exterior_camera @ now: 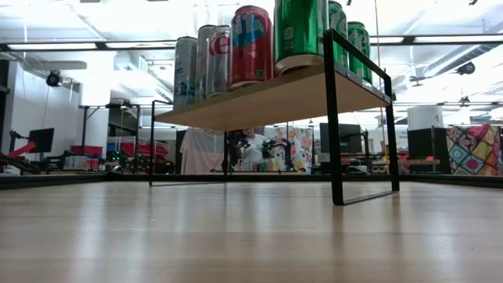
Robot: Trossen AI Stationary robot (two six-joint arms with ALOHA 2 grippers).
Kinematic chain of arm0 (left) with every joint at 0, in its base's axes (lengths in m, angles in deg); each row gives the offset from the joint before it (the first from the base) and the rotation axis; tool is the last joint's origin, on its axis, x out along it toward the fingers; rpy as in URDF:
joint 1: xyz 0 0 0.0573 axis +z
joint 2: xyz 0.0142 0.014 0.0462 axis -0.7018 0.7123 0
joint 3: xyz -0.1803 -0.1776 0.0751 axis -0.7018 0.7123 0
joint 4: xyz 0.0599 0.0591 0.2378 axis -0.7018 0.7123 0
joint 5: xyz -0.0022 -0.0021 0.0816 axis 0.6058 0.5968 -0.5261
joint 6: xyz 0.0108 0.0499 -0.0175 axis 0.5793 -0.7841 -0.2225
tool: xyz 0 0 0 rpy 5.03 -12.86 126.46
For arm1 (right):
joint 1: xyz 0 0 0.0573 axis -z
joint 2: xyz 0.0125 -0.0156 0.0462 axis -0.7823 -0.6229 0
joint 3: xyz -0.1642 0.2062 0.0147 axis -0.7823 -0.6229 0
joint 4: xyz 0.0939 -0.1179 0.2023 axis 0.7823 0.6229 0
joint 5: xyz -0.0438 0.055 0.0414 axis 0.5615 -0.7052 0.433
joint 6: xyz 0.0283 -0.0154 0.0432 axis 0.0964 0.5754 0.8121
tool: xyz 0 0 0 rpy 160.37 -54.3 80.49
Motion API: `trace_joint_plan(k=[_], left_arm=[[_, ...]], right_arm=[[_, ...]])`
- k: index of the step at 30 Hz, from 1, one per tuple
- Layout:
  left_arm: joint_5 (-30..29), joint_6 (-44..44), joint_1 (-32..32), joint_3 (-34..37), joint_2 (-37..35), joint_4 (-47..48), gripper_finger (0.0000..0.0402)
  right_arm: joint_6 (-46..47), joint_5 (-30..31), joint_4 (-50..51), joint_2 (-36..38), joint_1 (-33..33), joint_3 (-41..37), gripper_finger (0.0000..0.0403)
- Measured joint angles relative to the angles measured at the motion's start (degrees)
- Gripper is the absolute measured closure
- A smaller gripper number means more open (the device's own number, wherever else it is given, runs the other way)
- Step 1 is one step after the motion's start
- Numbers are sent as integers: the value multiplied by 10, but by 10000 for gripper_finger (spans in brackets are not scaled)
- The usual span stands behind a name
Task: Place canned beverage on shelf
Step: Put the green soda can on the shelf aligned with the other green soda can
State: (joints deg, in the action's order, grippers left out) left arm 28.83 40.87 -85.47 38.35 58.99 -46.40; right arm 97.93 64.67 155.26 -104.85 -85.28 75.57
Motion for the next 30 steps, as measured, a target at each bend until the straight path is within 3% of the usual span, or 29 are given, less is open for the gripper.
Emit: trace_joint_plan(k=[25, 30], left_arm=[[-1, -16, -2, 21, -30, 1, 145], [-47, -55, -2, 21, -61, 1, 145]], right_arm=[[-38, 0, -4, 0, 54, 9, 394], [-58, 63, -7, 4, 20, 37, 394]])
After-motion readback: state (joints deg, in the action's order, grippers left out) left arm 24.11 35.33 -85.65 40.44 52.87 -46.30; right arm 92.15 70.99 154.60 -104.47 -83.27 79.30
